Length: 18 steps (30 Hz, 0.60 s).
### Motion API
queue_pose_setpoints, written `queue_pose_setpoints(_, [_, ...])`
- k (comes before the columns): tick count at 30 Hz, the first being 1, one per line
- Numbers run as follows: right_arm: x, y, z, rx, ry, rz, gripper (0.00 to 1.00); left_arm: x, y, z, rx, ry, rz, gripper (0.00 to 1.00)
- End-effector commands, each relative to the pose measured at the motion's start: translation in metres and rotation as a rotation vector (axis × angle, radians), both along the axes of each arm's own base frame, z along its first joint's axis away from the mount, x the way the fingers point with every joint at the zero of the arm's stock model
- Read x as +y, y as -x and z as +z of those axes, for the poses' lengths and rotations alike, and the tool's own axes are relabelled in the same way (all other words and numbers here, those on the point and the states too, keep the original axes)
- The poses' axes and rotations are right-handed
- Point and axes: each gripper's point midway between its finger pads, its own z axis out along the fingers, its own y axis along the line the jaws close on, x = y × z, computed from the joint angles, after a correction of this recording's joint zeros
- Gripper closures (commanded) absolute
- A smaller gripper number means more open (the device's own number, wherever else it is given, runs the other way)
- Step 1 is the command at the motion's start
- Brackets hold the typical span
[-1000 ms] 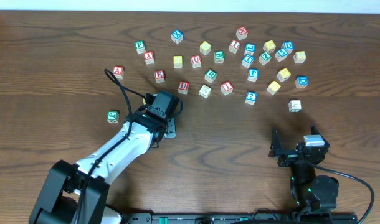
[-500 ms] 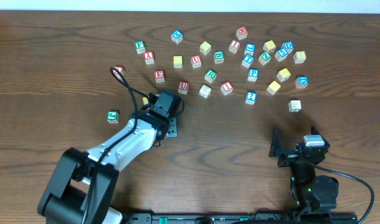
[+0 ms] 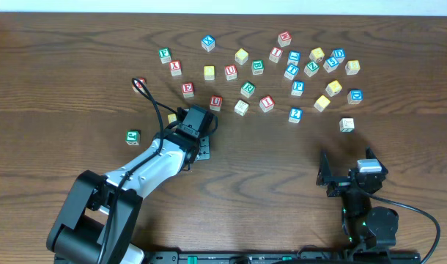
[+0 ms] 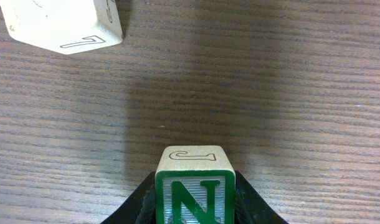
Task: Spell out NEURIPS
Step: 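Lower the green N block onto the table and open the left gripper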
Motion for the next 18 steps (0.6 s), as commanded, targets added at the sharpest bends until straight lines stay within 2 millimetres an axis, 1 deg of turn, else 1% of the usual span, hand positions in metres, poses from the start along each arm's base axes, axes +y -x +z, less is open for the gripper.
queue_pose_setpoints(1, [-0.0022,0.0001,-0.0007,0.002,-0.014,-0.01,0.01,-0.0008,0.0148,-0.0192,0.08,0.004,-0.016,0.79])
queue_pose_setpoints(2, [-0.0022,0.0001,-0.0007,0.002,-0.014,-0.01,0.01,-0.0009,0.0147,-0.0192,0.079,0.005,-0.016,0.75])
queue_pose_setpoints(4, [-0.0022,0.0001,-0.0007,0.002,-0.014,-0.01,0.01,-0.0008,0.0148,-0.0192,0.08,0.004,-0.016,0.7])
queue_pose_setpoints(6, [-0.0022,0.0001,-0.0007,0.002,-0.014,-0.01,0.01,-0.0008,0.0147,-0.0191,0.079,0.004,-0.016,0.67])
queue_pose_setpoints(11, [-0.0022,0.0001,-0.0007,0.002,-0.014,-0.01,0.01,-0.0007,0.0144,-0.019,0.078,0.001,-0.023,0.56])
queue_pose_setpoints(18, [-0.0022,0.0001,-0.0007,0.002,-0.014,-0.01,0.01,-0.0009,0.0115,-0.017,0.069,-0.001,-0.021,0.55])
